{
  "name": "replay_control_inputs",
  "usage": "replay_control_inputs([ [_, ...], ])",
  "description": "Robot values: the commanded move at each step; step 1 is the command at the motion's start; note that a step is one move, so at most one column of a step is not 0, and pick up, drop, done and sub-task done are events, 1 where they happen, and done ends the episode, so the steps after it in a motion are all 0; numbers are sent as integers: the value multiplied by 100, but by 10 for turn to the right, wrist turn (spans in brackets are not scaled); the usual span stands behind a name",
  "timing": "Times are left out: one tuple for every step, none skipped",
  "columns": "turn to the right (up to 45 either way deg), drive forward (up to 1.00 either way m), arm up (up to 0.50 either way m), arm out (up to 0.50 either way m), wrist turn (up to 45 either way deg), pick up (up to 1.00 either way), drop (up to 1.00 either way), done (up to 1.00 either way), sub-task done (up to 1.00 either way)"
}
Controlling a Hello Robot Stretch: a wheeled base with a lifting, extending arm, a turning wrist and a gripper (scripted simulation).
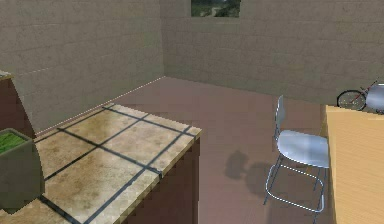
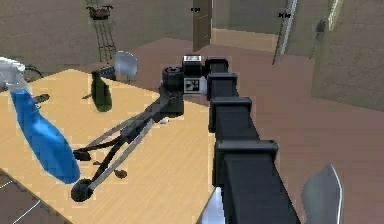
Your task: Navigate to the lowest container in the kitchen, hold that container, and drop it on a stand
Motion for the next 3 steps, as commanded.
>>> replay_control_inputs([
  [0, 0, 0, 0, -120, 0, 0, 0, 0],
  [0, 0, 0, -26, 0, 0, 0, 0, 0],
  [-450, 0, 0, 0, 0, 0, 0, 0, 0],
])
